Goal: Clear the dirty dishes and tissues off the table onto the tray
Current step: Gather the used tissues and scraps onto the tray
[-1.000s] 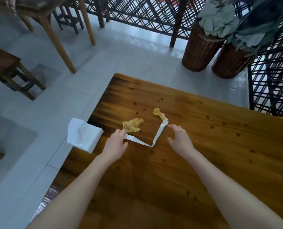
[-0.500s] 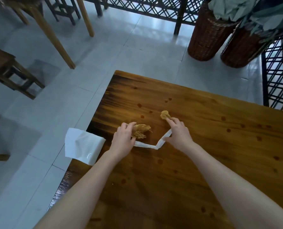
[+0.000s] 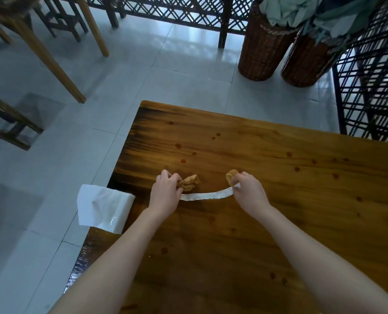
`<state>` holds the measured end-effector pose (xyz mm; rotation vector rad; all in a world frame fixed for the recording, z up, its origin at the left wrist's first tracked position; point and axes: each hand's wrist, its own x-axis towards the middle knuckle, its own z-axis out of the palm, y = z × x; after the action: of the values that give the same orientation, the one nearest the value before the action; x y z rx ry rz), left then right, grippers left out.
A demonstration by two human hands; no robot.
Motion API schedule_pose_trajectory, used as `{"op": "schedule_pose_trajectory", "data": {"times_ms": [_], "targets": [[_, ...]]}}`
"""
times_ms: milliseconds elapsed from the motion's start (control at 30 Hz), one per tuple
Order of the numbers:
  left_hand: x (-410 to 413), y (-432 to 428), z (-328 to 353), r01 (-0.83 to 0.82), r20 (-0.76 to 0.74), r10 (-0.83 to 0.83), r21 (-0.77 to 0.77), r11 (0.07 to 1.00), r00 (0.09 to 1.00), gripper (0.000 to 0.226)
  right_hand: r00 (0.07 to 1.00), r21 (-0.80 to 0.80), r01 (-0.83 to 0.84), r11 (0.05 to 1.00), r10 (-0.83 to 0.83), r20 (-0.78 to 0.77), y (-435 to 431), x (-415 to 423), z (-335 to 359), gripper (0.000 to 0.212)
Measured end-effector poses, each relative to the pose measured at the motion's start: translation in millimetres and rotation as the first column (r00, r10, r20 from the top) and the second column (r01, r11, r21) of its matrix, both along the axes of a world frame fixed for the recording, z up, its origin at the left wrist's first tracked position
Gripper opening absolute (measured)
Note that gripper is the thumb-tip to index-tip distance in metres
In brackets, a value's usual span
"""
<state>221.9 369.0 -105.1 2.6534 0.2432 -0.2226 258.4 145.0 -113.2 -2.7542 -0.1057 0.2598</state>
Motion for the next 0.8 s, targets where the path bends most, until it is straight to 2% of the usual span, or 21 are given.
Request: {"op": "schedule_pose_trajectory", "data": {"times_ms": [200,367,533,800], "targets": [[-5.2,-34.6,12.5,0.056,0.012,-0.055,-0.009,0.998,0.998,0.021,0.994,0.016,0.111,0.994,-0.111,0.002,-52.3,-25.1,24.7,0.012],[-10.6,-84.4,21.8,0.196,0.048,-0.194,-0.046,0.979,0.980,0.020,0.969,0.060,0.243,0.968,-0.245,0.016,-116.1,-58.5,44.6,0.012],[-24.6,-147.4,30.2,0.359,0.078,-0.353,-0.080,0.930,0.932,0.020,0.905,0.083,0.415,0.906,-0.421,0.064,-180.1,-105.7,56.0,0.011],[-71.6,-248.6,51.2,0.532,0.091,-0.525,-0.113,0.839,0.847,0.023,0.798,0.144,0.575,0.805,-0.591,0.117,-276.1,-192.8,73.3,0.016]]}}
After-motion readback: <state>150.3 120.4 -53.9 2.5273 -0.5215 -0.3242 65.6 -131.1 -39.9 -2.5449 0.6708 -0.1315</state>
